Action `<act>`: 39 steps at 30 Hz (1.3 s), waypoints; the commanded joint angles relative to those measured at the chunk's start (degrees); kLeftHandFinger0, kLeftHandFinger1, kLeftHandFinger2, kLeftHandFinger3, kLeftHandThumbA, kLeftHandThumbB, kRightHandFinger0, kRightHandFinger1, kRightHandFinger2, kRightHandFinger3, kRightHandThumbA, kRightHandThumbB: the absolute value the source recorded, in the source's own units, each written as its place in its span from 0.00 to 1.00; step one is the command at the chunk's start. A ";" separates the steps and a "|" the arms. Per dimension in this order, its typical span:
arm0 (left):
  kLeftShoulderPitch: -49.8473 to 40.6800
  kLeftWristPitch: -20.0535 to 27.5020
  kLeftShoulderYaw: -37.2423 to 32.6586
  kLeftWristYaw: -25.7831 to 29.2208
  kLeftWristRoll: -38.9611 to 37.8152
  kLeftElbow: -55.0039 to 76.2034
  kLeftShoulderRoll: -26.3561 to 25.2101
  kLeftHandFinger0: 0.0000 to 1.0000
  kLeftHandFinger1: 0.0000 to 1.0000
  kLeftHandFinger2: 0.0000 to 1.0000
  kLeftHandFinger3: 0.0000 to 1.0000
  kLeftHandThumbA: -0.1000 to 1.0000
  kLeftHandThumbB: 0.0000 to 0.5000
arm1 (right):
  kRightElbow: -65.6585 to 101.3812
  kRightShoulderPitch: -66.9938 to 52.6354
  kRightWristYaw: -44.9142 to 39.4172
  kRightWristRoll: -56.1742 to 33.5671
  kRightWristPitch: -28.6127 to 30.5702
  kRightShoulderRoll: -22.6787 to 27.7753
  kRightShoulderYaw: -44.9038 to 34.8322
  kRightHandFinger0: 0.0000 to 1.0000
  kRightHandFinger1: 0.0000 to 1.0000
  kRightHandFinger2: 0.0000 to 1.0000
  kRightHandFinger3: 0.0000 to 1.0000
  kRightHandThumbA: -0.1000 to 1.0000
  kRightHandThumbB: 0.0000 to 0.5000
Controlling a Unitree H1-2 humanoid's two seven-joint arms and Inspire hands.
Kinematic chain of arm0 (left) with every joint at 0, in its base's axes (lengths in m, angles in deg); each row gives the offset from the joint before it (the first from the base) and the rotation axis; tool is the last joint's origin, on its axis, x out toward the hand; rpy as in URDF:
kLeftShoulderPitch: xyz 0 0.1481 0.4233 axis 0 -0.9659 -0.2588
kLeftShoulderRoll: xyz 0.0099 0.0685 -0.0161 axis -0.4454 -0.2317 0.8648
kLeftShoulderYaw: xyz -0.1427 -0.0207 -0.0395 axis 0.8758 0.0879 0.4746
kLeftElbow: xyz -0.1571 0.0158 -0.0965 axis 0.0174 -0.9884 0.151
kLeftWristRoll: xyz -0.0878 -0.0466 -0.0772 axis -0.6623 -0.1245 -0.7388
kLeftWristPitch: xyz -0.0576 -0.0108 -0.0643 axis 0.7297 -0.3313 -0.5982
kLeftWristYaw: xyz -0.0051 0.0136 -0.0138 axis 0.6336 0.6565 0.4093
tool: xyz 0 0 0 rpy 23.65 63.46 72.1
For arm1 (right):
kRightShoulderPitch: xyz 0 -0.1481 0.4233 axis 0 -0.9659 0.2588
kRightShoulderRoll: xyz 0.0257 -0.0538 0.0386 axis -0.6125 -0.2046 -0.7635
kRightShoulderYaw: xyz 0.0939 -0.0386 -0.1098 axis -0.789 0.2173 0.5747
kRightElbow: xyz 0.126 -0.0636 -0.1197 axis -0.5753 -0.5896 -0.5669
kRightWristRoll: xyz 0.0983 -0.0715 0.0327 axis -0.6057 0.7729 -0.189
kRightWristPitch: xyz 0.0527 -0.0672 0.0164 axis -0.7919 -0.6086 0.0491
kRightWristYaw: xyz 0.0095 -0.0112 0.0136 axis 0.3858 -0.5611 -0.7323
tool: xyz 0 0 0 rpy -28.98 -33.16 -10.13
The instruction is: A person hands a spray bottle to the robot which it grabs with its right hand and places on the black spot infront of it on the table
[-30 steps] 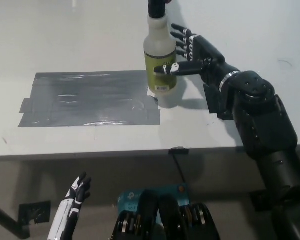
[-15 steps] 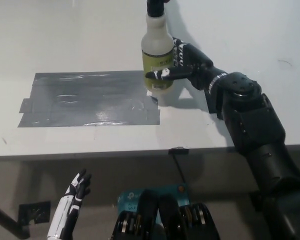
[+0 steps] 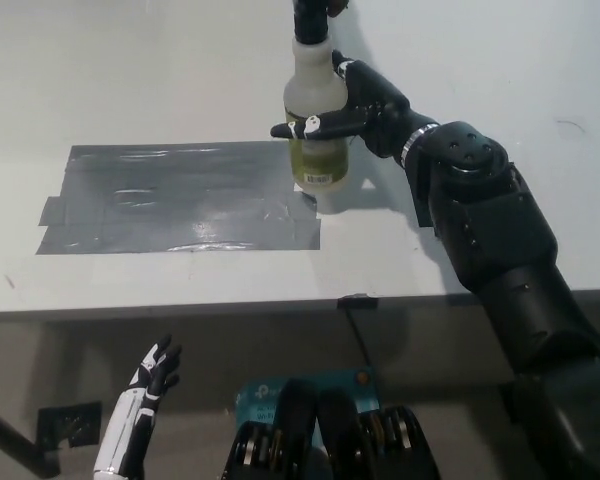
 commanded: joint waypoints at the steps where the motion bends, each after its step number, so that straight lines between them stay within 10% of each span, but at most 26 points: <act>1: 0.43 0.96 0.65 0.31 0.23 2.11 -0.47 1.00 1.00 1.00 1.00 0.99 0.00 | -1.12 4.75 -0.17 1.81 3.40 -0.72 1.00 1.00 1.00 1.00 1.00 1.00 1.00; 3: 0.51 0.46 0.76 0.29 -0.04 2.30 -0.28 1.00 1.00 1.00 1.00 0.99 0.01 | -2.74 5.46 2.91 4.94 3.71 -0.64 2.58 1.00 1.00 1.00 1.00 1.00 0.97; 4: 0.49 0.43 0.77 0.28 -0.06 2.32 -0.24 1.00 1.00 1.00 1.00 0.99 0.00 | -2.95 5.52 3.23 5.12 3.81 -0.63 2.72 1.00 1.00 1.00 1.00 0.95 0.79; 5: 0.52 0.43 0.82 0.28 -0.08 2.25 -0.22 1.00 1.00 1.00 1.00 0.99 0.01 | -3.97 6.02 4.06 4.79 2.36 -0.90 2.28 0.56 0.62 0.79 1.00 0.80 0.84; 6: 0.56 0.31 0.87 0.26 -0.17 2.22 -0.20 1.00 1.00 1.00 1.00 0.99 0.01 | -5.38 6.58 6.36 5.31 0.98 -1.34 2.09 0.11 0.20 0.34 0.49 0.49 0.77; 7: 0.74 0.38 0.88 0.17 -0.28 2.10 -0.17 1.00 1.00 1.00 1.00 0.99 0.00 | -5.86 6.12 10.53 6.29 2.50 -2.01 1.50 0.00 0.11 0.37 0.26 0.37 0.80; 12: 0.82 0.87 0.95 0.04 -0.36 1.75 -0.21 1.00 1.00 1.00 1.00 0.99 0.00 | -7.31 5.69 11.56 6.23 3.67 -2.32 0.78 0.04 0.49 0.73 0.58 0.39 0.79; 21: 1.14 1.13 1.13 -0.12 -0.36 1.57 -0.50 1.00 1.00 1.00 1.00 1.00 0.00 | -5.79 4.58 12.55 6.79 6.07 -2.24 0.01 0.05 0.48 0.73 0.60 0.40 0.82; 25: 1.25 0.34 1.04 0.03 0.15 2.08 -0.34 1.00 1.00 1.00 1.00 1.00 0.00 | -0.68 3.39 13.03 6.74 5.96 -1.58 -0.65 0.00 0.41 0.71 0.43 0.43 0.84; 31: 1.53 0.77 1.11 -0.17 -0.12 2.09 -0.48 1.00 1.00 1.00 1.00 1.00 0.00 | 8.44 1.26 12.76 7.20 5.01 0.77 -2.00 0.03 0.44 0.70 0.55 0.49 0.81; 33: 1.38 1.19 1.19 -0.21 -0.09 2.11 -0.70 1.00 1.00 1.00 1.00 1.00 0.00 | 11.19 0.37 14.51 8.67 4.70 2.15 -2.43 0.01 0.27 0.50 0.37 0.54 0.82; 39: 0.93 1.11 1.43 -0.15 -0.08 2.15 -0.79 1.00 1.00 1.00 1.00 1.00 0.00 | 12.59 -1.98 13.99 8.16 6.92 6.72 -4.38 0.06 0.35 0.55 0.39 0.55 0.87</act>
